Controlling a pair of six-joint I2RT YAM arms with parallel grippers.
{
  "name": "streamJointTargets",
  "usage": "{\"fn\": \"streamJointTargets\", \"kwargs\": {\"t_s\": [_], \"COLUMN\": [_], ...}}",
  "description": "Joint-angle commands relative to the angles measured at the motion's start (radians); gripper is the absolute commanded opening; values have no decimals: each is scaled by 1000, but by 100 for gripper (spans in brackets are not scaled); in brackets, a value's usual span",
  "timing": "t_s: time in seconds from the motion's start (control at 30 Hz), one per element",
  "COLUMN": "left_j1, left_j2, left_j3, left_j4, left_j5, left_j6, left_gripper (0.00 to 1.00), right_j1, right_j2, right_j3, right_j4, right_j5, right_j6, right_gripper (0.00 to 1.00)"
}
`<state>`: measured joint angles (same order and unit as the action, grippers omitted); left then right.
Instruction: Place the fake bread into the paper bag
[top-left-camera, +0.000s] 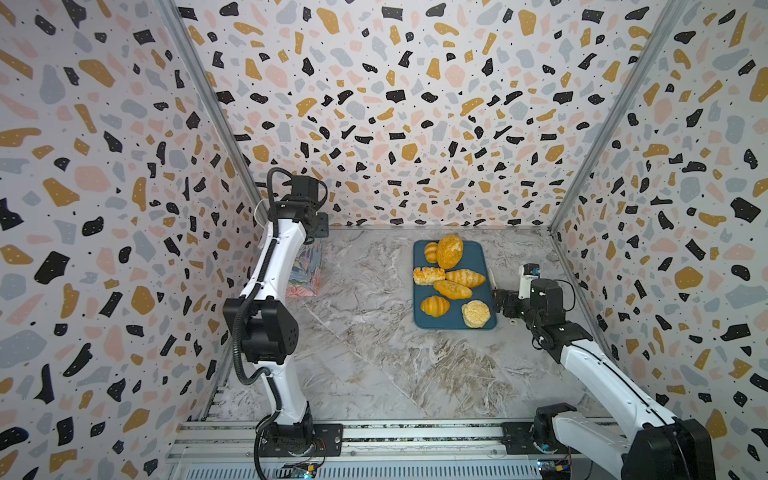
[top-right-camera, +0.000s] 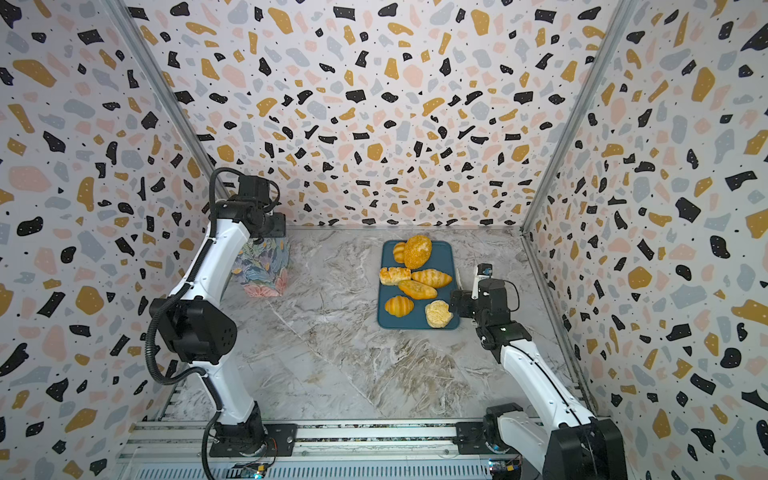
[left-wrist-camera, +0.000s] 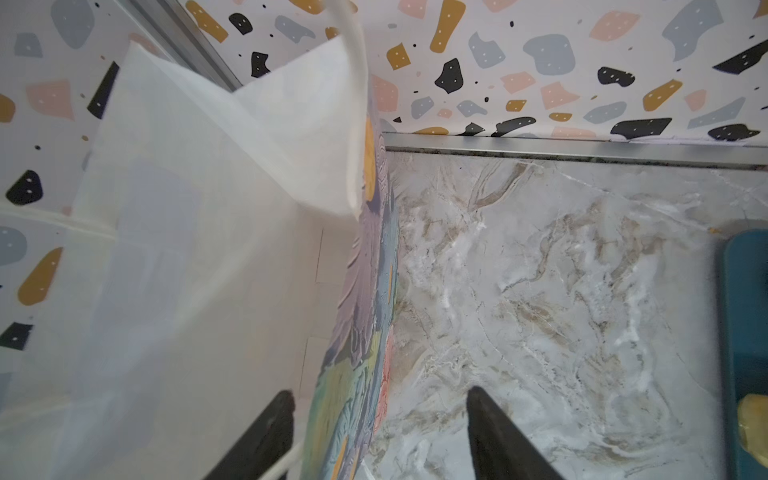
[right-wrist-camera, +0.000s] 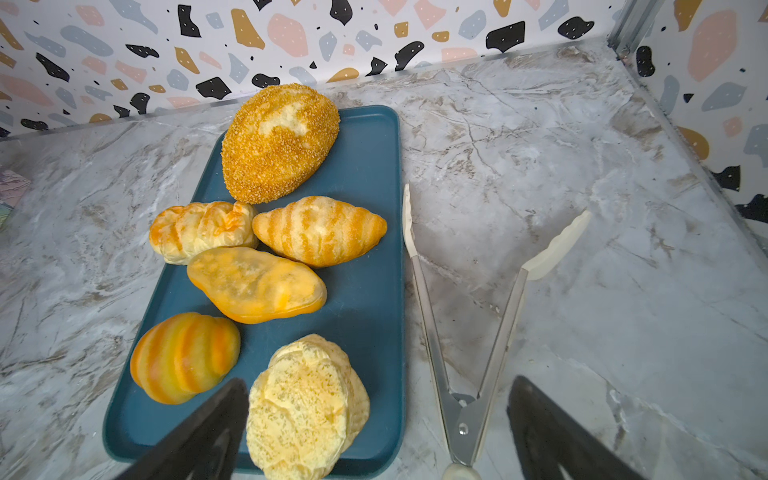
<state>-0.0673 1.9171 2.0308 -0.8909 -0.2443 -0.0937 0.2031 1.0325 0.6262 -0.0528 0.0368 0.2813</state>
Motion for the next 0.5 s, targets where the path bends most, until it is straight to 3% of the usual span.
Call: {"fn": "streamJointTargets", "kwargs": {"t_s": [0.0, 0.1, 0.27, 0.47], "left_j1": [2, 1, 1, 1], "left_j2": [-3, -4, -12, -16], "left_j3": [7, 2, -9, -24], "left_j4": [8, 7, 16, 19], "left_j5": [-6, -32, -43, -47], "left_j6": [9, 8, 10, 18], "left_gripper": [57, 41, 28, 3], "right_j1": [4, 3, 2, 2], "right_j2": [-19, -18, -27, -18], "right_j3": [18, 18, 13, -2], "right_j4": [8, 7, 14, 34], "right_j5": [-6, -6, 1, -2], "right_j6": [-11, -10, -11, -12], "right_gripper": [99, 99, 99, 99]}}
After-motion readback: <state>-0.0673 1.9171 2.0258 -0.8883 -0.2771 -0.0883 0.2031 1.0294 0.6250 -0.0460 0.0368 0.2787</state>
